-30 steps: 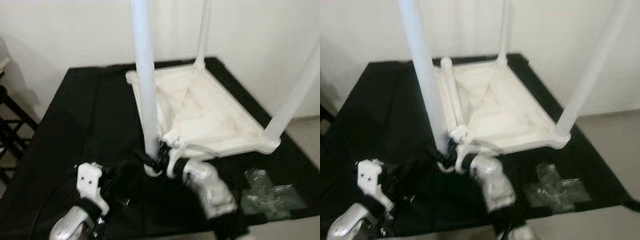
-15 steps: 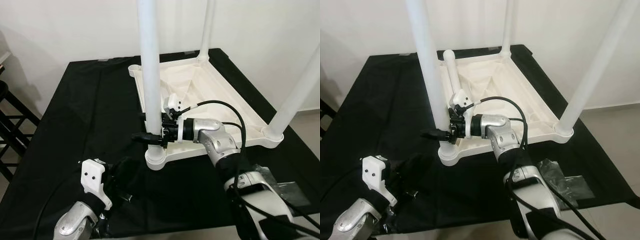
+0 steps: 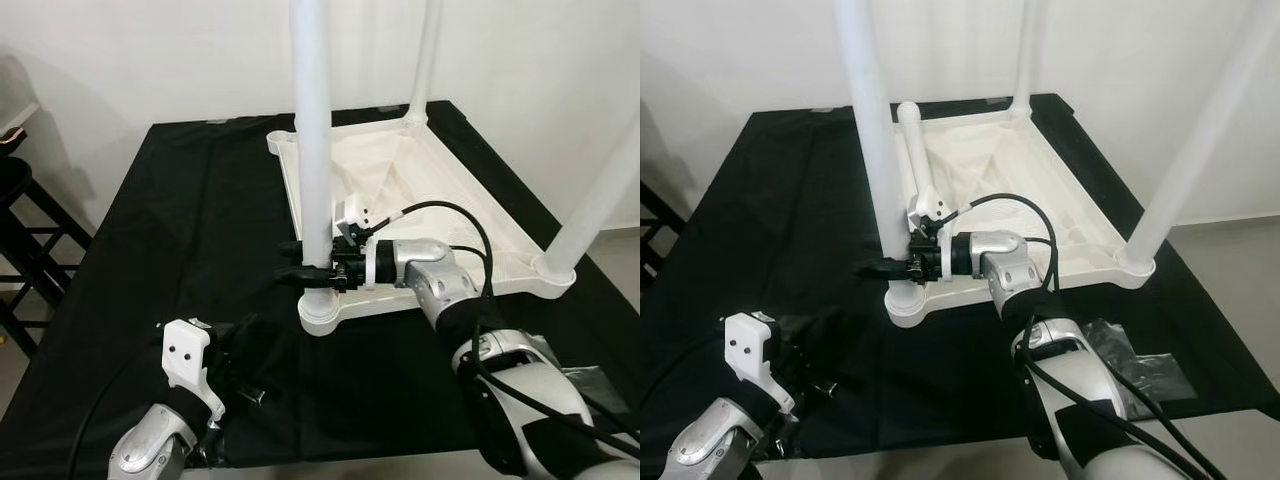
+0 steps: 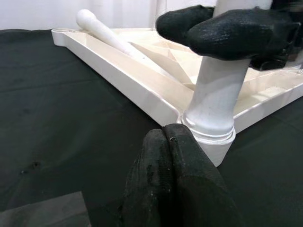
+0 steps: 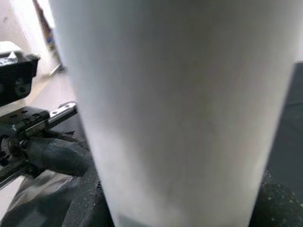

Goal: Building children table

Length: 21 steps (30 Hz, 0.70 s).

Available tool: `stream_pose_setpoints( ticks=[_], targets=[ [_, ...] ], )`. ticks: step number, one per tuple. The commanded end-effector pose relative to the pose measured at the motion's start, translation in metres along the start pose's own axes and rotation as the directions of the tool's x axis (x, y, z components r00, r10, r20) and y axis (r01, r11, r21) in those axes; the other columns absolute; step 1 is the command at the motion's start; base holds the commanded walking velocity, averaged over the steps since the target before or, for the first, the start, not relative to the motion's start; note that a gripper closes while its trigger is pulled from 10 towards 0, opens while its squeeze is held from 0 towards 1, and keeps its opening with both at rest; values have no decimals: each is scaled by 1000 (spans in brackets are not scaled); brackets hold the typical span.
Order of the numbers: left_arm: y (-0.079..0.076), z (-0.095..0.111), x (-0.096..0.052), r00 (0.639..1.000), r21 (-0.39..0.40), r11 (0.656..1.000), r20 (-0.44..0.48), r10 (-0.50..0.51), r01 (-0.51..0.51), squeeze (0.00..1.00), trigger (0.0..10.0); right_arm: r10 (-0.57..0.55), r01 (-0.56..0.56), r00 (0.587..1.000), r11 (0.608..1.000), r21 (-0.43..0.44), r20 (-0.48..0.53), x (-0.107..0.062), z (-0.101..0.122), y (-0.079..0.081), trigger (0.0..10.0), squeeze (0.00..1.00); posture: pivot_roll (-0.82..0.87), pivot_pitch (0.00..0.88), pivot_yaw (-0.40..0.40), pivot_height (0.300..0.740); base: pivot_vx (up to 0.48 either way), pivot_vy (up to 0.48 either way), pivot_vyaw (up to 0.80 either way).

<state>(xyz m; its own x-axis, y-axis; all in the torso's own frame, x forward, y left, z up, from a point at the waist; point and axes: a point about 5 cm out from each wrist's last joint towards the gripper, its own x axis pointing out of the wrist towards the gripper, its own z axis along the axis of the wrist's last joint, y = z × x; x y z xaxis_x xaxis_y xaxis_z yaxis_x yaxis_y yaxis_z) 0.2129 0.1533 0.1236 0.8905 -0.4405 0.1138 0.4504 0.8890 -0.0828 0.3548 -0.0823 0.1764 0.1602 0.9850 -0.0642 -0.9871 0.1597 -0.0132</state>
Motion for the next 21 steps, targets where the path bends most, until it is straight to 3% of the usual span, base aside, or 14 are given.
stream_pose_setpoints(
  ticks=[1, 5, 7, 8, 9, 10, 11, 13, 14, 15, 17, 18, 19, 21],
  targets=[
    [0, 0, -3, 1000, 1, 1000, -4, 2, -2, 0, 10000, -66, 64, 997, 996, 60, 36, -10, -9, 1, 0, 0, 15, 93, 16, 740, 0, 0, 0],
    [0, 0, -5, 1000, 0, 1000, -3, 3, -3, 0, 10000, -188, 183, 981, 977, 112, 42, -7, -24, 15, 0, 0, 13, 98, 15, 740, 0, 0, 0],
    [1, 2, -7, 1000, -2, 1000, -3, 4, -4, 0, 10000, -597, 592, 802, 788, 171, -26, -1, -63, 56, 0, 0, -1, 116, 28, 740, 0, 0, 0],
    [2, 1, -7, 1000, -2, 1000, -5, 5, -5, 0, 10000, -612, 610, 791, 789, 80, 1, 6, -58, 69, 0, 0, -12, 115, 32, 740, 0, 0, 0],
    [2, 1, -7, 1000, -2, 1000, -5, 5, -5, 0, 10000, -612, 610, 791, 789, 80, 1, 6, -58, 69, 0, 0, -12, 115, 32, 740, 0, 0, 0],
    [2, 1, -7, 1000, -2, 1000, -6, 5, -5, 0, 10000, -590, 590, 807, 807, 10, 31, 13, -53, 78, 0, 0, -12, 115, 32, 740, 0, 0, 0],
    [2, 1, -7, 1000, -2, 1000, -6, 5, -5, 0, 10000, -590, 590, 807, 807, 10, 31, 13, -53, 78, 0, 0, -12, 115, 32, 740, 0, 0, 0],
    [2, 1, -7, 1000, -3, 1000, -11, 0, 0, 0, 10000, -611, 609, 792, 791, 59, 21, 10, -53, 60, 0, 0, 9, 103, 17, 740, 0, 0, 0],
    [2, 1, -7, 1000, -3, 1000, -11, 0, 0, 0, 10000, -611, 609, 792, 791, 59, 21, 10, -53, 60, 0, 0, 9, 103, 17, 740, 0, 0, 0],
    [1, 1, -7, 1000, -1, 1000, -13, 0, 0, 0, 10000, -643, 641, 765, 760, 102, -19, 7, -59, 57, 0, 0, 8, 106, 26, 740, 0, 0, 0],
    [1, 1, -7, 1000, 0, 1000, -13, 2, -2, 0, 10000, -638, 637, 770, 765, 93, -23, 8, -59, 58, 0, 0, 8, 110, 25, 740, 0, 0, 0],
    [2, 1, -7, 1000, 0, 1000, -13, 5, -5, 0, 10000, -645, 645, 764, 760, 79, -28, 8, -57, 58, 4353, 0, 5, 104, 26, 740, 0, 0, 0],
    [2, 0, -7, 1000, 0, 1000, -13, 6, -6, 0, 10000, -644, 645, 764, 760, 81, -33, 8, -55, 59, 10000, 0, 10, 99, 22, 740, 0, 0, 0],
    [2, 0, -7, 1000, 0, 1000, -13, 6, -6, 0, 10000, -644, 645, 764, 760, 81, -33, 8, -55, 59, 10000, 0, 10, 99, 22, 740, 0, 0, 0]
  ],
)
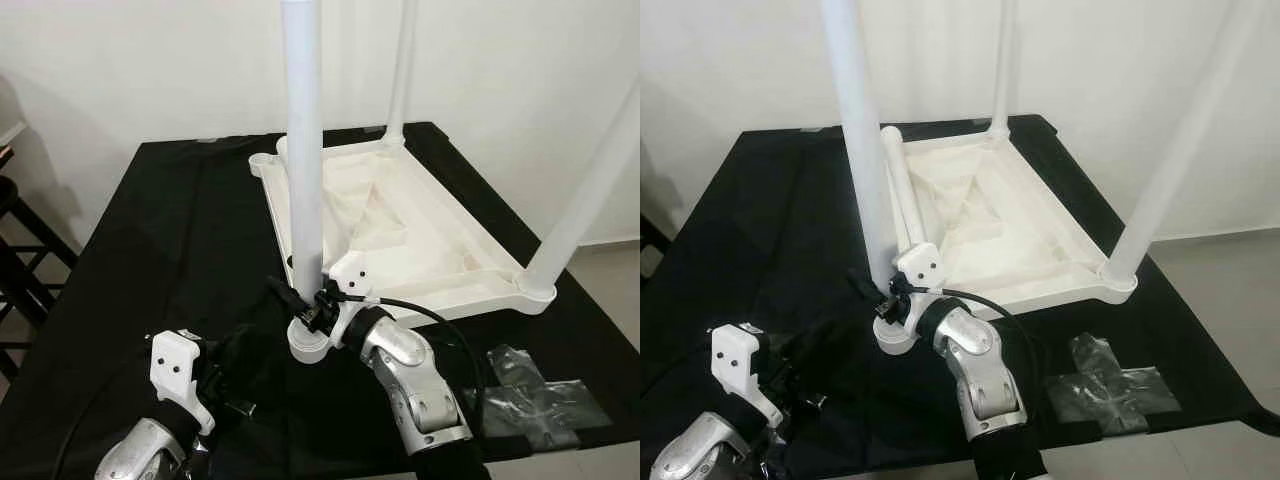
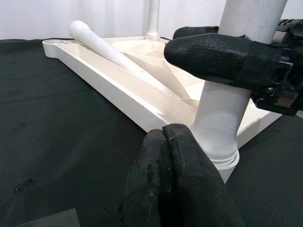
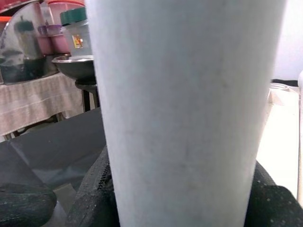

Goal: Building children table

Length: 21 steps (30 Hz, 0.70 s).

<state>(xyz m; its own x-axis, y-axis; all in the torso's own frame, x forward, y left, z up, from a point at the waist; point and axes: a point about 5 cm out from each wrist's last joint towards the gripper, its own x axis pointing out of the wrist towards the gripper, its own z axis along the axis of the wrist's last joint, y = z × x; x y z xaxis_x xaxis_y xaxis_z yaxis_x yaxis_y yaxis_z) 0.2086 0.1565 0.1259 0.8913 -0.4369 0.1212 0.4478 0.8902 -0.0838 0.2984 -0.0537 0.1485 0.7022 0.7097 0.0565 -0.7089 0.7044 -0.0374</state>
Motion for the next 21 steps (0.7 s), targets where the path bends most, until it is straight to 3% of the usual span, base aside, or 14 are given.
stream_pose_setpoints(
  ticks=[1, 2, 3, 4, 5, 7, 8, 9, 11, 12, 15, 19, 20, 21],
  targets=[
    [1, -3, -2, 1000, 1, 1000, -21, 3, -3, 0, 10000, -88, 98, 986, 993, 64, -141, -14, -27, -7, 10000, 0, 10, 99, 22, 740, 0, 0, 0],
    [1, -3, -2, 1000, 0, 1000, -22, 1, -1, 0, 10000, -31, 45, 990, 994, 103, -136, -11, -23, -4, 10000, 1000, 11, 96, 23, 740, 0, 0, 0],
    [1, -3, -1, 1000, -1, 1000, -22, -1, 1, 0, 10000, 53, -41, 994, 991, 125, -95, -5, -13, -4, 10000, 1000, 12, 89, 23, 740, 0, 0, 0],
    [1, -3, -1, 1000, -1, 1000, -22, -1, 1, 0, 10000, 53, -41, 994, 991, 125, -95, -5, -13, -4, 10000, 1000, 12, 89, 23, 740, 0, 0, 0],
    [1, -4, 0, 1000, -1, 1000, -23, -4, 4, 0, 10000, 212, -206, 977, 967, 150, -27, 4, 3, -3, 10000, 1000, 14, 82, 20, 740, 0, 0, 0],
    [1, -4, 0, 1000, -1, 1000, -23, -5, 5, 0, 10000, 279, -275, 960, 948, 157, -5, 7, 9, -3, 10000, 1000, 14, 82, 20, 740, 0, 0, 0],
    [1, -5, 1, 1000, -1, 1000, -23, -4, 4, 0, 10000, 370, -367, 929, 921, 132, 3, 9, 15, -5, 10000, 549, 18, 74, 19, 740, 0, 0, 0],
    [1, -5, 2, 1000, 0, 1000, -23, -4, 4, 0, 10000, 485, -483, 875, 872, 80, -5, 12, 22, -10, 10000, 0, 23, 68, 18, 740, 0, 0, 0],
    [1, -5, 2, 1000, 0, 1000, -23, -4, 4, 0, 10000, 485, -483, 875, 872, 80, -5, 12, 22, -10, 10000, 0, 23, 68, 18, 740, 0, 0, 0],
    [1, -6, 2, 1000, 1, 1000, -23, -3, 3, 0, 10000, 615, -619, 783, 785, -20, -92, 13, 26, -21, 10000, 0, 26, 66, 16, 740, 0, 0, 0],
    [1, -6, 3, 1000, 2, 1000, -22, -1, 1, 0, 10000, 650, -662, 742, 748, -32, -164, 18, 28, -34, 10000, 0, 36, 62, 13, 740, 0, 0, 0],
    [1, -6, 3, 1000, 2, 1000, -21, 1, -1, 0, 10000, 673, -686, 717, 728, -10, -179, 24, 34, -41, 10000, 0, 40, 62, 15, 740, 0, 0, 0],
    [1, -6, 3, 1000, 3, 1000, -21, 1, -1, 0, 10000, 683, -690, 710, 723, 18, -171, 26, 37, -43, 8824, 0, 41, 61, 14, 740, 0, 0, 0],
    [1, -7, 3, 1000, 3, 1000, -21, 2, -2, 0, 10000, 695, -699, 700, 714, 39, -164, 27, 38, -45, 3059, 0, 41, 61, 14, 740, 0, 0, 0]
  ],
)
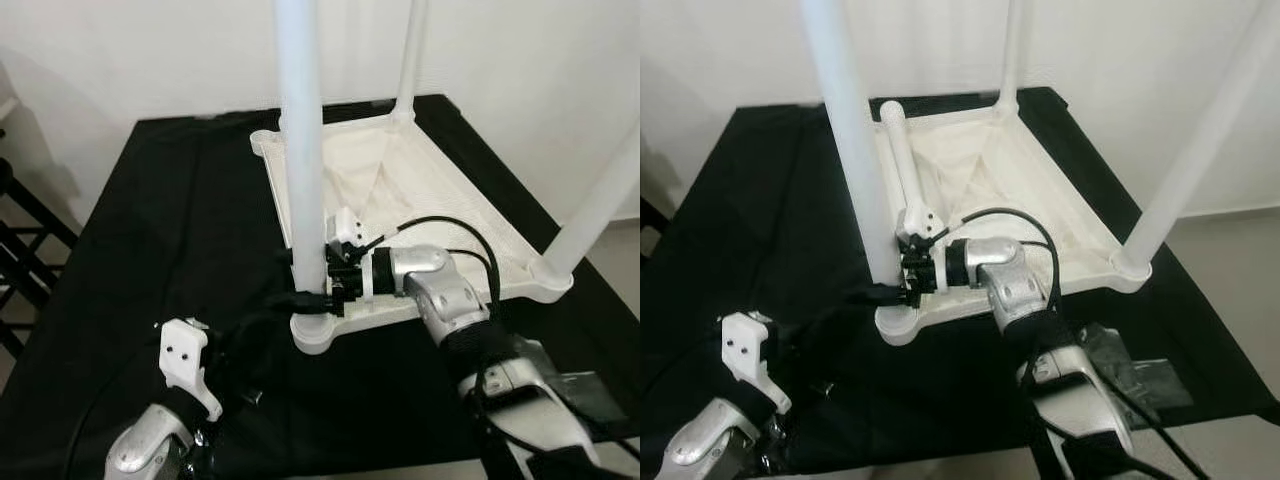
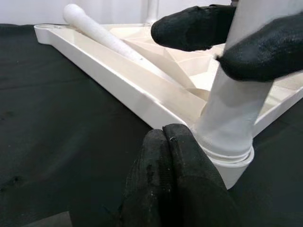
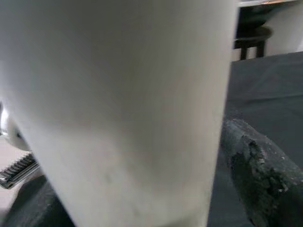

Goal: Building children table

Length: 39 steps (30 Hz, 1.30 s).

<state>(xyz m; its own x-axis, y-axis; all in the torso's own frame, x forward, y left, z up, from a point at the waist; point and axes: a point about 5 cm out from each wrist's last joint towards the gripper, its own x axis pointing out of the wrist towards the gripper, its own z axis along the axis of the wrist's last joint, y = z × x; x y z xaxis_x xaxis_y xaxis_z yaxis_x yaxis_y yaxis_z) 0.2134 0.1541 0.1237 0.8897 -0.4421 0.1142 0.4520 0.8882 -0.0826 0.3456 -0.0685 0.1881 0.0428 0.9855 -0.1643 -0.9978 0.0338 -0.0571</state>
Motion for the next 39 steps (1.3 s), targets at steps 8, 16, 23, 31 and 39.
stream_pose_setpoints(
  ticks=[8, 16, 23, 31, 39],
  targets=[
    [0, -4, -1, 1000, 2, 1000, -14, 5, -5, 0, 10000, 66, -67, 998, 997, 36, 21, -1, 2, -8, 0, 0, 42, 63, 15, 740, 0, 0, 0],
    [-1, -3, -1, 1000, -1, 1000, -9, 4, -4, 0, 10000, -61, 60, 998, 997, 55, 30, -15, -12, -11, 0, 0, 31, 75, 15, 740, 0, 0, 0],
    [-2, -1, -3, 1000, -2, 1000, -4, 6, -6, 0, 10000, -670, 663, 743, 734, 146, -5, -20, -41, -12, 0, 0, 11, 92, -4, 740, 0, 0, 0],
    [0, -1, -3, 1000, -12, 1000, -6, -10, 10, 0, 10000, -694, 689, 719, 703, 180, -43, 12, -67, 43, 0, 0, 0, 89, 7, 740, 0, 0, 0],
    [0, -1, -2, 1000, -7, 1000, -2, 7, -7, 0, 10000, -638, 627, 770, 747, 222, -26, 16, -59, 38, 10000, 1000, -2, 90, 16, 740, 0, 0, 0]
  ],
)
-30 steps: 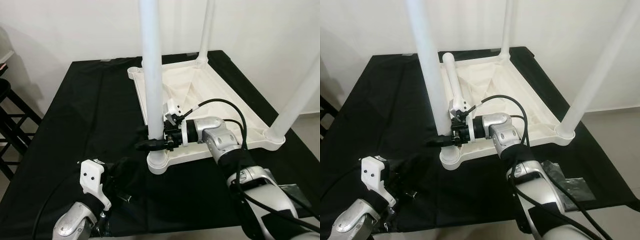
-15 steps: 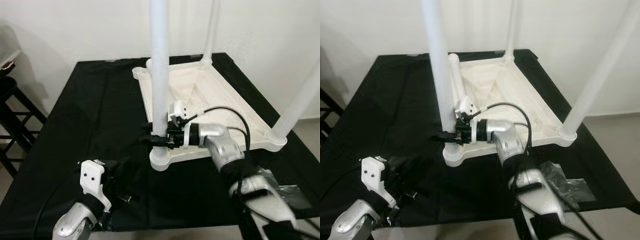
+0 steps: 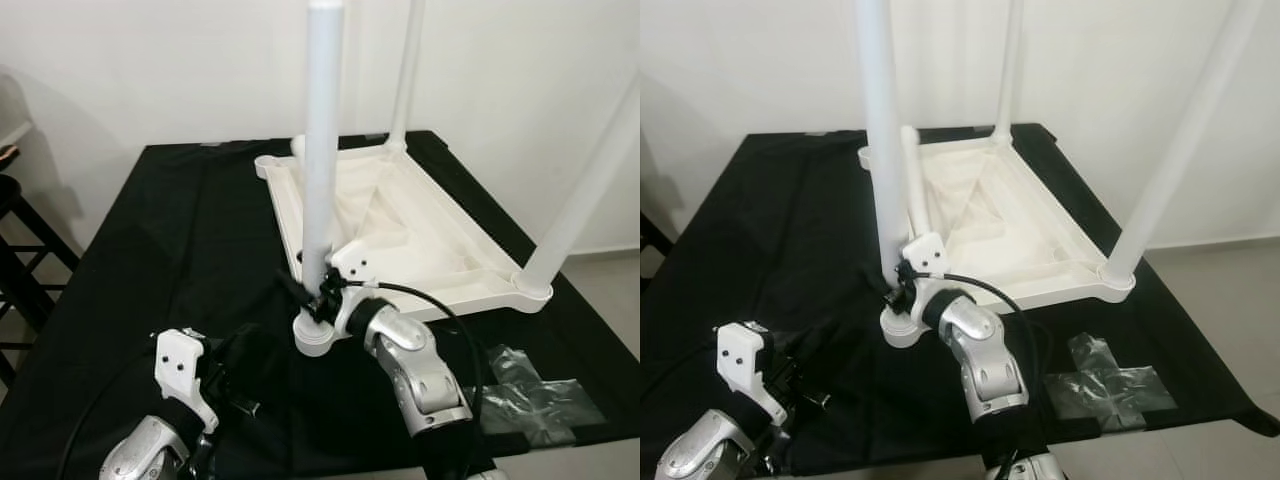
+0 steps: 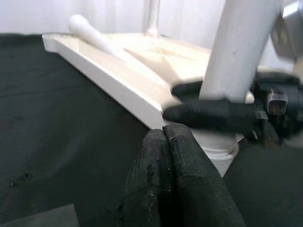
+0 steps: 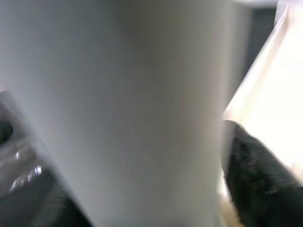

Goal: Building children table

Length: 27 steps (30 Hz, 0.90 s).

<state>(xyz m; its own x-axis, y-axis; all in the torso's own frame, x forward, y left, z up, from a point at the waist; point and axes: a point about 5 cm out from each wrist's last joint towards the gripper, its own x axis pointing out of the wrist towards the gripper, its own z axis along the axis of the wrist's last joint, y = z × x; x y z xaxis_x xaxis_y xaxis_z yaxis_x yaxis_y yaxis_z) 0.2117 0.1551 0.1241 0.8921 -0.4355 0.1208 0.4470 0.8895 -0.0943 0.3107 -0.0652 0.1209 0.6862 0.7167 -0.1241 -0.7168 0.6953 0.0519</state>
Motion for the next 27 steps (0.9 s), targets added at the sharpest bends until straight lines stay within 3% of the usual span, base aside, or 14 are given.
stream_pose_setpoints(
  ticks=[1, 3, 4, 5, 6, 7, 11, 13, 15, 19, 20, 21, 22, 27],
  targets=[
    [0, -1, 0, 1000, 3, 1000, -9, -1, 1, 0, 10000, 75, -77, 996, 996, 52, 39, 5, 14, 7, 10000, 1000, 0, 89, 14, 740, 0, 0, 0],
    [0, -2, 0, 1000, 2, 1000, -11, -4, 4, 0, 10000, 226, -232, 969, 971, 49, 104, 10, 38, 12, 10000, 1000, -1, 84, 19, 740, 0, 0, 0],
    [0, -2, 0, 1000, 2, 1000, -11, -4, 4, 0, 10000, 226, -232, 969, 971, 49, 104, 10, 38, 12, 10000, 1000, -1, 84, 19, 740, 0, 0, 0],
    [0, -2, 1, 1000, 0, 1000, -13, -6, 6, 0, 10000, 356, -358, 926, 934, -7, 123, 10, 54, 9, 10000, 1000, 3, 80, 19, 740, 0, 0, 0],
    [1, -2, 1, 1000, 0, 1000, -13, -6, 6, 0, 10000, 401, -402, 909, 916, -16, 115, 10, 57, 6, 10000, 914, 2, 79, 19, 740, 0, 0, 0],
    [1, -2, 1, 1000, 0, 1000, -13, -7, 7, 0, 10000, 440, -440, 892, 898, -19, 108, 11, 60, 3, 10000, 0, 2, 77, 20, 740, 0, 0, 0],
    [1, -3, 2, 1000, 0, 1000, -14, -7, 7, 0, 10000, 517, -514, 854, 856, -52, 67, 12, 62, -4, 10000, 0, 9, 72, 19, 740, 0, 0, 0],
    [1, -3, 3, 1000, 2, 1000, -15, -7, 7, 0, 10000, 617, -614, 787, 780, -117, -17, 12, 62, -11, 10000, 0, 14, 67, 20, 740, 0, 0, 0],
    [1, -3, 3, 1000, 4, 1000, -15, -5, 5, 0, 10000, 669, -672, 740, 730, -122, -71, 13, 64, -14, 10000, 0, 17, 65, 18, 740, 0, 0, 0],
    [1, -4, 3, 1000, 4, 1000, -16, -4, 4, 0, 10000, 693, -698, 716, 709, -100, -81, 17, 69, -17, 10000, 0, 20, 61, 19, 740, 0, 0, 0],
    [1, -4, 3, 1000, 4, 1000, -17, -4, 4, 0, 10000, 700, -704, 710, 704, -93, -79, 20, 72, -18, 2863, 0, 21, 61, 20, 740, 0, 0, 0],
    [1, -4, 3, 1000, 4, 1000, -17, -4, 4, 0, 10000, 700, -705, 709, 703, -92, -79, 21, 72, -18, 2863, 0, 21, 61, 20, 740, 0, 0, 0],
    [1, -4, 3, 1000, 4, 1000, -18, -4, 4, 0, 10000, 707, -711, 703, 698, -85, -77, 21, 73, -18, 0, 0, 24, 59, 21, 740, 0, 0, 0],
    [1, -5, 2, 1000, 4, 1000, -19, -5, 5, 0, 10000, 718, -723, 691, 687, -74, -80, 21, 72, -21, 0, 0, 25, 58, 22, 740, 0, 0, 0]
  ],
)
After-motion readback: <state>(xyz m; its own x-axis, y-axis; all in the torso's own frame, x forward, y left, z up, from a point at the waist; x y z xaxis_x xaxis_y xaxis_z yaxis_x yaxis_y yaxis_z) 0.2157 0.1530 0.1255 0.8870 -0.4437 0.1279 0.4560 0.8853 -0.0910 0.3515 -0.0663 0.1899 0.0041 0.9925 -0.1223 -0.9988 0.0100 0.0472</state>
